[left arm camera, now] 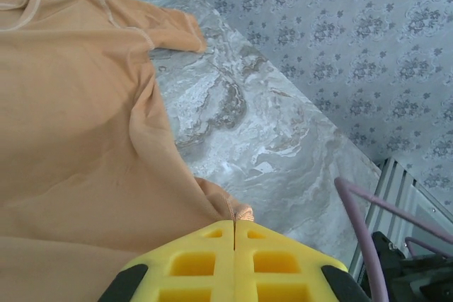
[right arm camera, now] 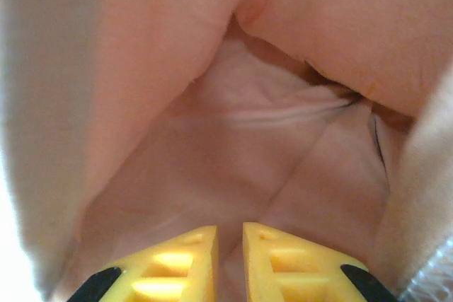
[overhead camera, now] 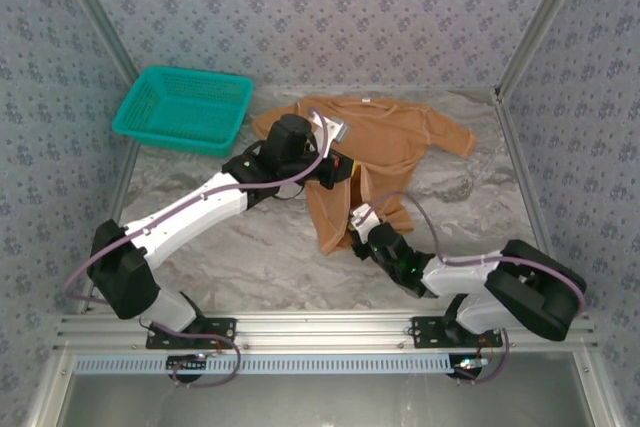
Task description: Fold the inside-out t-shirt
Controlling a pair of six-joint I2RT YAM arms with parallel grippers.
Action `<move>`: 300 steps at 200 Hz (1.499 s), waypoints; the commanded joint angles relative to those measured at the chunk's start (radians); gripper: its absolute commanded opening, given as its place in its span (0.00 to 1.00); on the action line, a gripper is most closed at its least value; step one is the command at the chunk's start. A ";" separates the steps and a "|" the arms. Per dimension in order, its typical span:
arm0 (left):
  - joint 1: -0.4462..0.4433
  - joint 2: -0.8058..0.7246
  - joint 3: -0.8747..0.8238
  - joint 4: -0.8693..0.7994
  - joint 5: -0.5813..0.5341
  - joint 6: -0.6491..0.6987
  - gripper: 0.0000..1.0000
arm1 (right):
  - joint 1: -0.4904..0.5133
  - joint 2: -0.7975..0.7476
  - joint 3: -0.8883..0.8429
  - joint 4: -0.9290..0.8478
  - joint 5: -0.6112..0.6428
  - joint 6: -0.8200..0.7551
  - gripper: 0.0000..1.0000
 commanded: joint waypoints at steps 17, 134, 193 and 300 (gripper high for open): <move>0.013 -0.010 0.038 -0.018 0.013 0.002 0.00 | -0.015 0.140 0.048 0.189 0.054 -0.075 0.17; 0.051 -0.049 0.042 -0.052 0.043 0.026 0.00 | -0.146 -0.048 0.137 -0.230 0.366 0.269 0.28; 0.056 -0.033 0.053 -0.058 0.033 0.033 0.00 | -0.112 -0.293 0.013 -0.291 -0.164 0.222 0.52; 0.059 -0.027 0.064 -0.067 0.039 0.040 0.00 | -0.081 -0.135 0.025 -0.127 -0.242 0.054 0.31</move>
